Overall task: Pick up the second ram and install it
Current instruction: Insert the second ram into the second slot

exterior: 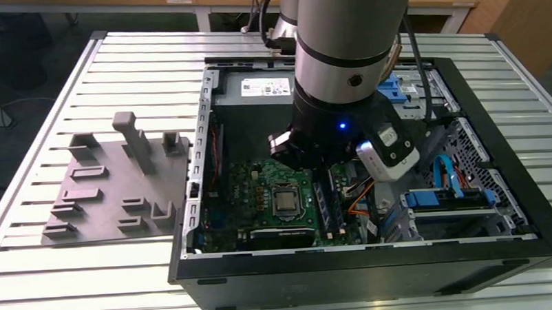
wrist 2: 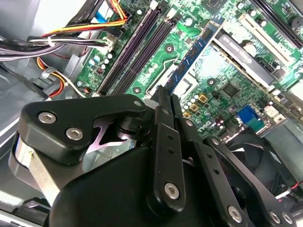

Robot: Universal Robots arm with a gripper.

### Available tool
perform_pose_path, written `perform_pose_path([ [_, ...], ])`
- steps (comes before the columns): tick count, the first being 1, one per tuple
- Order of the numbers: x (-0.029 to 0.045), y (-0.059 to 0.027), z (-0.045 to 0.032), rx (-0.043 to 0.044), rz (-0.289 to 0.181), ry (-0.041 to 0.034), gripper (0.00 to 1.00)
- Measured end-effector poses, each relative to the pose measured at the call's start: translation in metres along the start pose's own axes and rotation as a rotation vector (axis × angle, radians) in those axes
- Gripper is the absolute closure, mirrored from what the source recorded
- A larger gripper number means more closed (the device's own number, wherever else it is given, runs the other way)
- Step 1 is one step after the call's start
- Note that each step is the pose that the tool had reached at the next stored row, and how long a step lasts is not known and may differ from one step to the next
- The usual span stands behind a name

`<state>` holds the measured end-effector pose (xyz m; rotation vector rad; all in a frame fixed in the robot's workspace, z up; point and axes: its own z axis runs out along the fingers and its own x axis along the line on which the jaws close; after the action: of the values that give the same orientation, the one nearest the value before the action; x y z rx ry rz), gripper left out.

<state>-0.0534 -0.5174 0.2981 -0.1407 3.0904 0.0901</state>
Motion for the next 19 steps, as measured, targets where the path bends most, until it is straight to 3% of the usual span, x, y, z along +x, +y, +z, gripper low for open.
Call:
perform_pose_path([
  [7,0.0,0.0,0.0002,0.0017,0.035,-0.002,0.87],
  [9,0.0001,0.0,0.0011,0.0029,0.065,-0.0036,0.87],
  [19,-0.0064,0.0008,0.0056,0.0032,0.076,-0.0034,0.87],
])
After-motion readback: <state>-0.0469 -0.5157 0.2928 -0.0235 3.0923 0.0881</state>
